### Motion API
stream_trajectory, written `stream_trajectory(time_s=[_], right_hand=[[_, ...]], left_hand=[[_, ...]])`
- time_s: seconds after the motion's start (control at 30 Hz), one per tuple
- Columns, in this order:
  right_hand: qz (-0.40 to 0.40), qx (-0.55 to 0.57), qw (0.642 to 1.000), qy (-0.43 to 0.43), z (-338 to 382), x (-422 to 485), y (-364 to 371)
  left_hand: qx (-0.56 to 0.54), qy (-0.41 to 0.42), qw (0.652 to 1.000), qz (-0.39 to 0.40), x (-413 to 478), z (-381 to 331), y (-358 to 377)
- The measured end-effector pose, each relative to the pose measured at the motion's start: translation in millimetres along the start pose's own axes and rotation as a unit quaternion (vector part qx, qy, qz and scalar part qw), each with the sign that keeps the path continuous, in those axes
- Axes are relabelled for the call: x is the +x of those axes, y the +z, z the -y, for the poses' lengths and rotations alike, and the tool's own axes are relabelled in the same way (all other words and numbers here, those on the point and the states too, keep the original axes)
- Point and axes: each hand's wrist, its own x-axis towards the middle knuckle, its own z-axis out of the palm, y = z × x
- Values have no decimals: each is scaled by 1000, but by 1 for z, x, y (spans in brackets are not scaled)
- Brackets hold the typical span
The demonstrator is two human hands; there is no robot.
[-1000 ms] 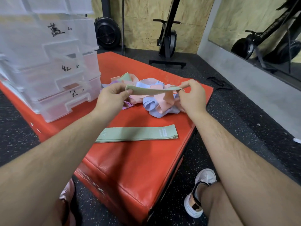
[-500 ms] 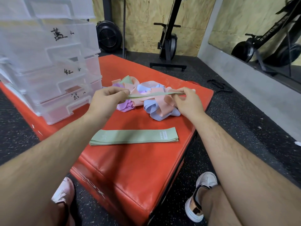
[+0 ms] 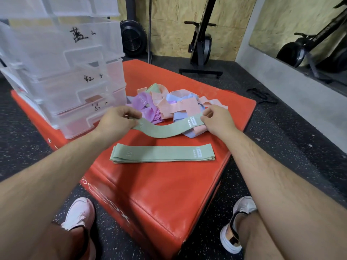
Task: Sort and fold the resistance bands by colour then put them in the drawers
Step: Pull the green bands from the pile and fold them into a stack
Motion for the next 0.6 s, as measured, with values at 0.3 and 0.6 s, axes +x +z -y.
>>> stream_trajectory(time_s=[0.3,0.6], right_hand=[[-40,-51,998,6,10,-1,5],[21,-88,996,-3,12,-9,13]], left_hand=[[10,-6,1000,-26,-3,-1,-8],[74,-29,997,-20,-1,7,-8]])
